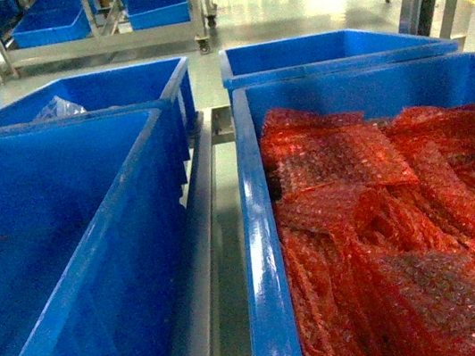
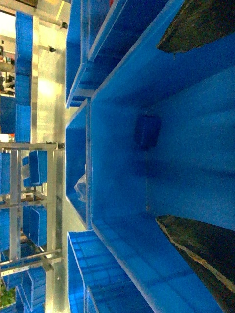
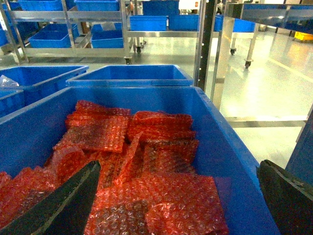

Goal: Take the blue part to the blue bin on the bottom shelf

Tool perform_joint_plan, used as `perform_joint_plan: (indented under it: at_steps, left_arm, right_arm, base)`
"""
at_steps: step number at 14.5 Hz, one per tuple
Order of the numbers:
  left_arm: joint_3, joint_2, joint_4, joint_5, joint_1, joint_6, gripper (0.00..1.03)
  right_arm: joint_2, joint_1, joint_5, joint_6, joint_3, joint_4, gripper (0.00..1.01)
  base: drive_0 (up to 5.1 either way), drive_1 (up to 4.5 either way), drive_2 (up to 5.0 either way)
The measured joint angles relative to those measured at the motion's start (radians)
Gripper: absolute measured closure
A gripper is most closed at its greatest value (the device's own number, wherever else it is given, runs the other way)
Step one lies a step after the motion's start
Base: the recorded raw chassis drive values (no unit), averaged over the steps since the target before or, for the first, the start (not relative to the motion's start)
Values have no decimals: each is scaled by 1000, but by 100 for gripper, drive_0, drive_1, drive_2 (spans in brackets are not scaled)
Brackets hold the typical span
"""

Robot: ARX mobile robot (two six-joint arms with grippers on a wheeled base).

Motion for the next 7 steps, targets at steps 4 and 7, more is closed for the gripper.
perform_joint_plan:
  at_steps: [4,7]
  left_arm:
    - [0,0,0,0,0,0,5]
    - [0,0,0,0,0,0,5]
  right_arm:
    - [0,0,0,0,0,0,3]
    - [0,0,0,0,0,0,3]
  base:
    - [0,0,0]
    - [0,0,0]
